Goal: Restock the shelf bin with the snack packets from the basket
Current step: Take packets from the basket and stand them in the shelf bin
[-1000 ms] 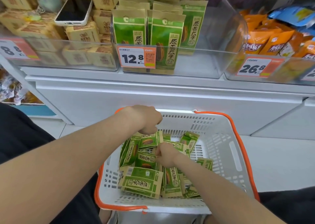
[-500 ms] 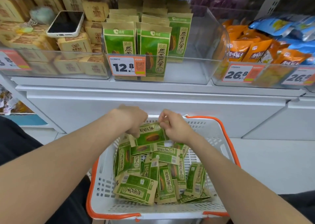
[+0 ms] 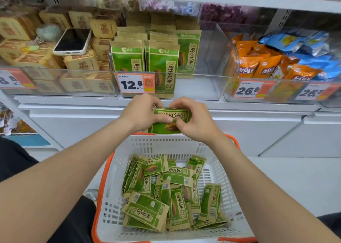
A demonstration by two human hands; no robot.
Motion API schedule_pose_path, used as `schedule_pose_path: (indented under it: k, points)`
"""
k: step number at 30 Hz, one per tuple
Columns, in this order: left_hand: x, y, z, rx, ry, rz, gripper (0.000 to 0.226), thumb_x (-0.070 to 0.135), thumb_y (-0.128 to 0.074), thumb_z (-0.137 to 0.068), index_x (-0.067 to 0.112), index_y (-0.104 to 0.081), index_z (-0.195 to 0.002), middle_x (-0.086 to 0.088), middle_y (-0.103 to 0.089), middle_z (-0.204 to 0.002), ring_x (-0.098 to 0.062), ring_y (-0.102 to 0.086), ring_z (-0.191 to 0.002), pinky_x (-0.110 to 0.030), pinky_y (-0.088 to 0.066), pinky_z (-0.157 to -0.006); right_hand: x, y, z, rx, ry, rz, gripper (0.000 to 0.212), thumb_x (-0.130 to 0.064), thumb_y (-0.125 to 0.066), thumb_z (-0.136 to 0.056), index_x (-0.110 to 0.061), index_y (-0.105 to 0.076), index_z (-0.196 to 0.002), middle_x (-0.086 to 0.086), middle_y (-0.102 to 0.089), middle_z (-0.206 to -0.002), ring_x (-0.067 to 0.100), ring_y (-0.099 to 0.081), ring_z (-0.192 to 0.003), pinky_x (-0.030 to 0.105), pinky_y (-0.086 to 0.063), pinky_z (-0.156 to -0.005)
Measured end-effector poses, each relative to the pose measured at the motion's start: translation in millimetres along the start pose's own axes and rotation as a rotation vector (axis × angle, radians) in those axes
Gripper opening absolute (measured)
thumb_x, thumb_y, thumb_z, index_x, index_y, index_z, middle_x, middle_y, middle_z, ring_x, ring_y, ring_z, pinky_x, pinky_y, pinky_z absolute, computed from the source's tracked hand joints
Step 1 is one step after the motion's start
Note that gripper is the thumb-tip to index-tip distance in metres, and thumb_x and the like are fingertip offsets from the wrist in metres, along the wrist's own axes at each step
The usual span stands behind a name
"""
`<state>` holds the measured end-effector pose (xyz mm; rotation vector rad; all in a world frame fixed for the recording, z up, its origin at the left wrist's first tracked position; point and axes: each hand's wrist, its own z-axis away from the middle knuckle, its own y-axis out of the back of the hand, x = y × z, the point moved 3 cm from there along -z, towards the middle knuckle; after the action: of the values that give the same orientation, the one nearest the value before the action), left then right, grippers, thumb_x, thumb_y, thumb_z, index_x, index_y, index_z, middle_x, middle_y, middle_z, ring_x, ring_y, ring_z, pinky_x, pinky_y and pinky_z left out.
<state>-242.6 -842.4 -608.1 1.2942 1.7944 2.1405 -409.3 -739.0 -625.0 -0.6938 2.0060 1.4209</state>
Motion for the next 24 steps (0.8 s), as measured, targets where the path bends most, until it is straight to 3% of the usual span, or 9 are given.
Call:
schedule_pose_path:
  k: [4, 7, 9, 12, 14, 17, 19, 21, 24]
  points:
    - [6, 12, 5, 0.210, 0.128, 0.339, 0.046, 0.059, -0.092, -0.070, 0.022, -0.071, -0.086, 0.004, -0.075, -0.078, -0.016, -0.072, -0.075, -0.038, -0.057, -0.065, 3, 2, 0, 0.081, -0.094, -0.275, 0.028, -0.006, -0.073, -0.089, -0.028, -0.075, -0.106, -0.008, -0.077, -0.101, 0.009, -0.072, -0.099, 0.033, -0.059, -0.091]
    - [13, 18, 7, 0.329, 0.196, 0.594, 0.043, 0.058, -0.078, -0.088, 0.015, -0.072, -0.089, 0.001, -0.079, -0.076, -0.019, -0.078, -0.075, -0.049, -0.065, -0.076, 4, 4, 0, 0.159, -0.229, -0.551, 0.028, 0.001, -0.071, -0.093, -0.023, -0.072, -0.107, 0.006, -0.075, -0.106, 0.019, -0.073, -0.093, 0.033, -0.059, -0.077]
    - [17, 19, 7, 0.348, 0.195, 0.671, 0.042, 0.053, -0.066, -0.099, 0.013, -0.074, -0.089, -0.002, -0.079, -0.080, -0.023, -0.078, -0.078, -0.054, -0.065, -0.074, 4, 0, -1, 0.198, -0.299, -0.677, 0.027, -0.001, -0.070, -0.095, -0.024, -0.071, -0.108, 0.009, -0.075, -0.108, 0.023, -0.072, -0.091, 0.038, -0.058, -0.075]
    - [21, 13, 7, 0.341, 0.135, 0.622, 0.051, 0.052, -0.051, -0.107, 0.011, -0.075, -0.088, -0.009, -0.078, -0.080, -0.029, -0.076, -0.076, -0.052, -0.065, -0.066, 4, -2, -2, 0.286, -0.338, -0.837, 0.019, -0.010, -0.072, -0.094, -0.026, -0.074, -0.104, 0.011, -0.078, -0.108, 0.025, -0.071, -0.095, 0.044, -0.056, -0.084]
    - [22, 13, 6, 0.375, 0.064, 0.510, 0.062, 0.058, -0.042, -0.107, 0.009, -0.071, -0.082, -0.011, -0.073, -0.072, -0.031, -0.072, -0.070, -0.050, -0.062, -0.064, -2, 0, -2, 0.333, -0.322, -0.839, 0.005, -0.016, -0.075, -0.096, -0.017, -0.077, -0.100, 0.010, -0.079, -0.100, 0.019, -0.071, -0.089, 0.039, -0.057, -0.081]
    - [27, 19, 4, 0.444, -0.040, 0.364, 0.054, 0.042, -0.044, -0.112, 0.005, -0.061, -0.076, -0.012, -0.060, -0.063, -0.027, -0.054, -0.062, -0.041, -0.041, -0.059, -9, 0, -4, 0.373, -0.300, -0.787, 0.016, -0.019, -0.076, -0.096, -0.004, -0.073, -0.093, 0.009, -0.077, -0.085, 0.014, -0.069, -0.077, 0.034, -0.056, -0.077]
    - [36, 24, 4, 0.476, -0.092, 0.317, 0.050, 0.035, -0.045, -0.113, 0.008, -0.057, -0.073, -0.004, -0.052, -0.060, -0.017, -0.045, -0.058, -0.038, -0.031, -0.057, -16, 1, -6, 0.381, -0.285, -0.840, 0.018, -0.018, -0.075, -0.096, -0.005, -0.067, -0.106, 0.015, -0.078, -0.093, 0.019, -0.072, -0.084, 0.041, -0.059, -0.084]
    - [42, 31, 3, 0.525, -0.117, 0.305, 0.048, 0.033, -0.046, -0.113, 0.016, -0.051, -0.068, 0.003, -0.047, -0.059, -0.010, -0.042, -0.057, -0.031, -0.028, -0.055, -25, 4, -9, 0.363, -0.272, -0.888, 0.027, -0.017, -0.073, -0.098, -0.010, -0.063, -0.122, 0.016, -0.079, -0.099, 0.021, -0.075, -0.092, 0.039, -0.061, -0.086]
    - [54, 40, 2, 0.569, -0.142, 0.331, 0.048, 0.035, -0.045, -0.113, 0.025, -0.044, -0.067, 0.008, -0.043, -0.059, -0.007, -0.042, -0.057, -0.025, -0.026, -0.054, -36, 16, -13, 0.445, -0.247, -0.883, 0.018, -0.012, -0.073, -0.097, -0.009, -0.072, -0.115, 0.010, -0.081, -0.094, 0.017, -0.076, -0.089, 0.033, -0.061, -0.082]
